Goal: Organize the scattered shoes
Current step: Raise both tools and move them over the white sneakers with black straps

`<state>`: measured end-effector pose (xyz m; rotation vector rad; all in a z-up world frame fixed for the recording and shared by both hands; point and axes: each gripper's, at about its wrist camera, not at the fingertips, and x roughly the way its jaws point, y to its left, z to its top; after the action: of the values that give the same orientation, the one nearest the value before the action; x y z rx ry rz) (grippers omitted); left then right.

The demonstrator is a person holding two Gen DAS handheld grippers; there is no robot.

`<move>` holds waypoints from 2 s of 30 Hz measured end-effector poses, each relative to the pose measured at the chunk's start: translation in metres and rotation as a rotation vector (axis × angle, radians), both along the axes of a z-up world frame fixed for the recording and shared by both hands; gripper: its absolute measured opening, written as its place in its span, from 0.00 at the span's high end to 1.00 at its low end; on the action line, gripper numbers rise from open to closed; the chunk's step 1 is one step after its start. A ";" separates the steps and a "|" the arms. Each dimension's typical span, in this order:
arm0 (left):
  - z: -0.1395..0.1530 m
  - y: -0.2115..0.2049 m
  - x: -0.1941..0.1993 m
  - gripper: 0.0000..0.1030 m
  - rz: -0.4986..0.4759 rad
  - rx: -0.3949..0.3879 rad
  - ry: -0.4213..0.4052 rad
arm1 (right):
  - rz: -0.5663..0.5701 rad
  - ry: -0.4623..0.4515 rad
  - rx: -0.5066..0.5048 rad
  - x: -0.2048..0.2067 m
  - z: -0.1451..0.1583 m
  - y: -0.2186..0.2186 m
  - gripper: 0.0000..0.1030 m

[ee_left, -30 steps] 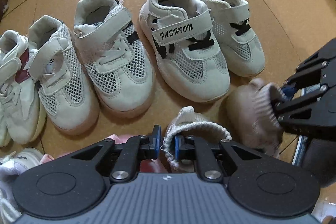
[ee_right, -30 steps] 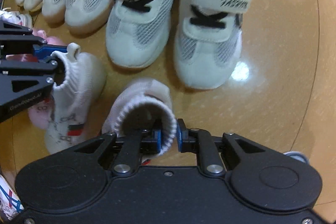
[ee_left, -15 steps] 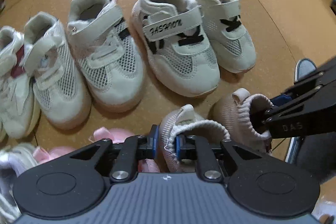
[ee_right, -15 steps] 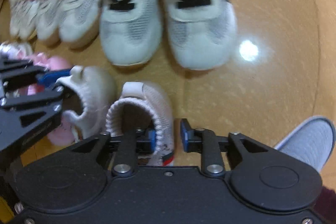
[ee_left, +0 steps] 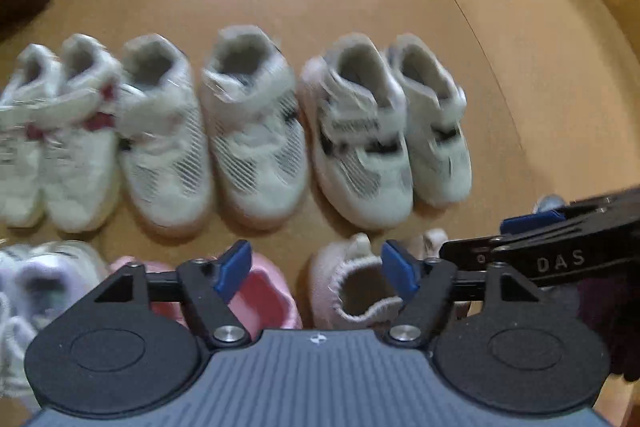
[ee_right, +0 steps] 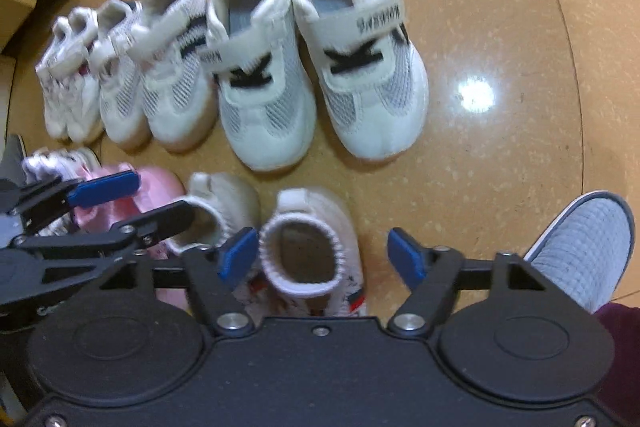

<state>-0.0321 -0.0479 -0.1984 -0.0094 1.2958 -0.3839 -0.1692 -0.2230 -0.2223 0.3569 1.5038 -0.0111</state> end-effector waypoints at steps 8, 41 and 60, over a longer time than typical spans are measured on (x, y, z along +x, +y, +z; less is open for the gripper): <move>0.061 0.036 0.017 0.17 0.142 0.032 -0.085 | -0.027 -0.199 -0.052 0.008 0.053 0.011 0.03; 0.116 0.108 -0.086 0.11 0.274 0.214 -0.257 | 0.171 -0.218 -0.063 -0.033 0.111 0.114 0.00; 0.083 0.088 -0.079 0.11 0.254 0.421 -0.185 | 0.141 -0.117 -0.177 -0.041 0.097 0.109 0.01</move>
<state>-0.1111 0.0404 -0.1156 0.2098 1.1542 0.1077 -0.2103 -0.1144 -0.1252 0.1072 1.3978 -0.0113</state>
